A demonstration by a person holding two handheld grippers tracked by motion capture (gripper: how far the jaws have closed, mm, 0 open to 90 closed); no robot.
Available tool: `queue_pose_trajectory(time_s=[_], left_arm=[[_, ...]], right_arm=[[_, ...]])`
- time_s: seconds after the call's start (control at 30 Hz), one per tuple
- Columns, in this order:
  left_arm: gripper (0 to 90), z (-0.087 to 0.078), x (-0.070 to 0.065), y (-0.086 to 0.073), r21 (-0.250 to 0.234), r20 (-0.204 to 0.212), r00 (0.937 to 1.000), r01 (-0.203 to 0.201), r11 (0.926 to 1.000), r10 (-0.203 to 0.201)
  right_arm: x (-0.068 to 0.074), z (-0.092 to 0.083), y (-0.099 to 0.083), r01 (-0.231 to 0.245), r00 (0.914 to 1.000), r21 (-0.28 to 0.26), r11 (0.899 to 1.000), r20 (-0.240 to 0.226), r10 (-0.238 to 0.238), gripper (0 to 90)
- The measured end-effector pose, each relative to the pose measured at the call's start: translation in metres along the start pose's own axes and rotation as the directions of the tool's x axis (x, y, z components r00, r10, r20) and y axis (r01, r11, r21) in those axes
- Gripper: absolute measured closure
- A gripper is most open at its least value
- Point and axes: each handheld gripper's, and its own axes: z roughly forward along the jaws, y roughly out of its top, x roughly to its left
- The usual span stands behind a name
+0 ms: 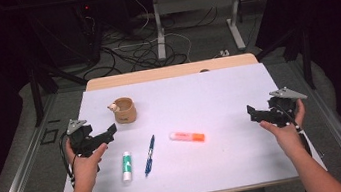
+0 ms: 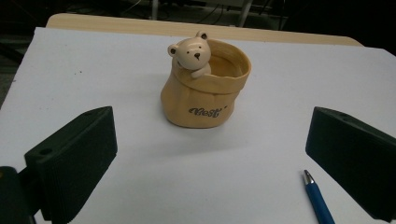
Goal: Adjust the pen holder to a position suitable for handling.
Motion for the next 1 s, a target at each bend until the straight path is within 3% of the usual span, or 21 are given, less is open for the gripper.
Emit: queue_pose_trajectory(time_s=[0.3,0.43,0.57,0.87,1.0], left_arm=[[2.7,0.002,-0.006,0.010,-0.011,0.007,0.9999,-0.016,0.9998,0.016],[3.5,0.004,-0.010,0.021,-0.037,0.008,0.9999,-0.006,0.9993,0.006],[5.6,0.007,-0.015,0.035,-0.041,0.011,0.9997,-0.023,0.9989,0.024],[20.5,0.020,-0.017,0.066,-0.054,-0.031,0.9987,-0.043,0.9977,0.041],[25.2,0.028,-0.012,0.075,-0.047,-0.044,0.9983,-0.039,0.9981,0.037]], right_arm=[[0.001,-0.003,-0.002,0.014,0.9999,-0.021,1.000,0.004,-0.014,1.6],[0.003,-0.002,-0.002,-0.008,1.0000,-0.018,1.000,0.001,0.008,3.9],[0.005,0.000,-0.001,-0.006,0.9999,-0.014,1.000,-0.011,0.006,6.5],[0.003,0.001,-0.002,0.002,0.9999,-0.002,1.000,-0.012,-0.002,9.7],[0.002,0.002,-0.003,-0.018,0.9997,0.007,1.000,-0.016,0.018,12.6]])
